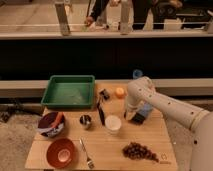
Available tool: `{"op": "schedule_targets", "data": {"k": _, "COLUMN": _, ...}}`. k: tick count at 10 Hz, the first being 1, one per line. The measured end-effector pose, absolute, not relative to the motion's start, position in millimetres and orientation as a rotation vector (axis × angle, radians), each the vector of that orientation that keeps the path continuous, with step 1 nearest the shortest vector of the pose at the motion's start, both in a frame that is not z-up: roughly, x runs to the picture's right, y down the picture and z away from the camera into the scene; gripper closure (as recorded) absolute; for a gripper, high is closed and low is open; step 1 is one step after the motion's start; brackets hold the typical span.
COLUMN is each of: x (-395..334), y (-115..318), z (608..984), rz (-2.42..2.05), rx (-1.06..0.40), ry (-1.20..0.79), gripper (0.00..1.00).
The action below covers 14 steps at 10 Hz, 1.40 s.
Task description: Place eraser in metal cup
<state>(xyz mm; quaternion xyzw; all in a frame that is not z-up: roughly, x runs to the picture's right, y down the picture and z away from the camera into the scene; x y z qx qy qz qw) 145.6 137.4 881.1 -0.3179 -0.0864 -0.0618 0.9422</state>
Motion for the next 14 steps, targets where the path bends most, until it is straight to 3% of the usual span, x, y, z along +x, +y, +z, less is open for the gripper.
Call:
{"op": "schedule_targets", "data": {"k": 1, "x": 146, "y": 133, "z": 876, "rz": -0.126, "rx": -0.65, "ry": -0.175, "gripper": 0.53}}
{"op": "schedule_targets", "data": {"k": 2, "x": 146, "y": 133, "z": 875, "rz": -0.124, "rx": -0.652, "ry": -0.175, "gripper": 0.57}}
{"op": "schedule_targets", "data": {"k": 5, "x": 148, "y": 139, "z": 882, "rz": -0.117, "rx": -0.654, "ry": -0.171, "gripper": 0.8}}
{"op": "schedule_targets", "data": {"k": 6, "x": 148, "y": 138, "z": 881, "rz": -0.115, "rx": -0.655, "ry": -0.171, "gripper": 0.81}}
{"op": "schedule_targets", "data": {"k": 10, "x": 149, "y": 129, "z": 871, "rz": -0.112, "rx": -0.661, "ry": -0.164, "gripper": 0.49}}
{"op": "schedule_targets", "data": {"k": 14, "x": 151, "y": 129, "z": 873, "rz": -0.105, "rx": -0.668, "ry": -0.155, "gripper": 0.41}}
